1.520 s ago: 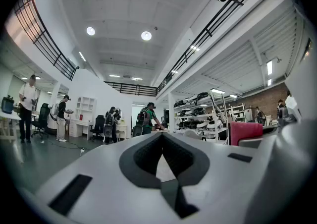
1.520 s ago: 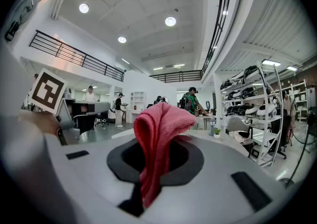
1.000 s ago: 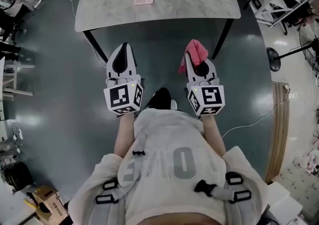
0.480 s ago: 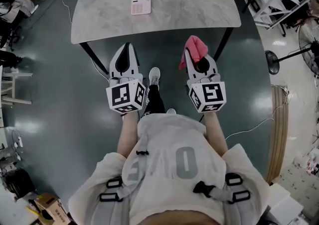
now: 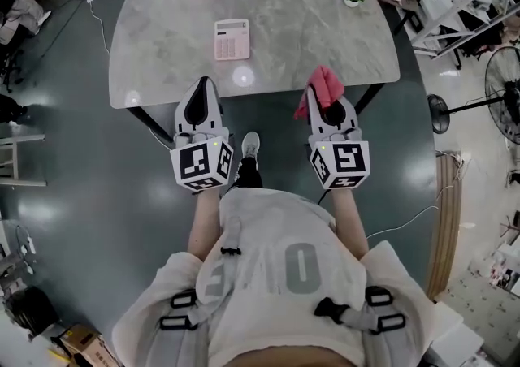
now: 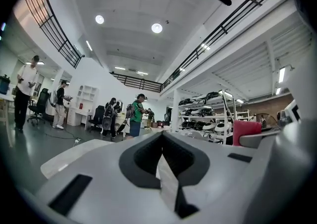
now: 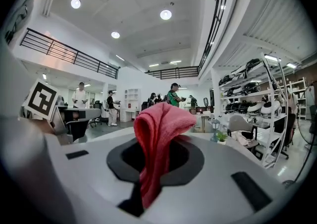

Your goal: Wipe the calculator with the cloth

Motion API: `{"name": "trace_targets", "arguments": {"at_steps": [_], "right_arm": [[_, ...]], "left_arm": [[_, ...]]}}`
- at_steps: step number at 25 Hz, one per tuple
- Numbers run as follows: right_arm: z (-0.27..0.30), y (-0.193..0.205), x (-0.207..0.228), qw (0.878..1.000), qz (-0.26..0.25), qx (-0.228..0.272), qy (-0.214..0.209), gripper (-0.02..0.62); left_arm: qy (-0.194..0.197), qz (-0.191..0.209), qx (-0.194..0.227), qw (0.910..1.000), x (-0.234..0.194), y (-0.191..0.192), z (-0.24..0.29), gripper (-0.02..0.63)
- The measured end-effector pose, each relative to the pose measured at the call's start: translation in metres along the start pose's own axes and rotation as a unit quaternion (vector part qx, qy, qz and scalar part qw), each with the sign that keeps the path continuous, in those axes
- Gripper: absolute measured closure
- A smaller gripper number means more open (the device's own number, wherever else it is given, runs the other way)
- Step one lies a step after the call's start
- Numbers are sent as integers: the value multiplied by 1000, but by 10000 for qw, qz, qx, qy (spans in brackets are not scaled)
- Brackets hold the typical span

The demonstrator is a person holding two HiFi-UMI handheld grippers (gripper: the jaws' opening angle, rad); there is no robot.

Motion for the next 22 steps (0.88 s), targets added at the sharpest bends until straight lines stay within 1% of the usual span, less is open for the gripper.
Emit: {"name": "trace_targets", "arguments": {"at_steps": [7,13,17,22], "right_arm": [[111,-16,-22,9998,-101,-111,135,538],[179,-26,-39,9990,-9,-287,346,538],[202,-27,-41,9987,-55,-324,397,538],[218,-30,-32,9983,-76,-333,476,538]], "left_arm": [[78,-12,-58,10000,-80,-6,80,586],[299,-40,-75,9995,-139,-13,131,586],[370,-130,-23,9992,-157,-10,150,586],[284,-176,-154,9993,-158,0,163,586]]}}
Point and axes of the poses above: the fingertips, and each gripper's own axes: z forward along the fingers, x to its right, y out of its underside, the point moved 8 cm from there along -z, backward along the fingers, and after that the axes turned 14 degrees about y, right-handed, at the moved point
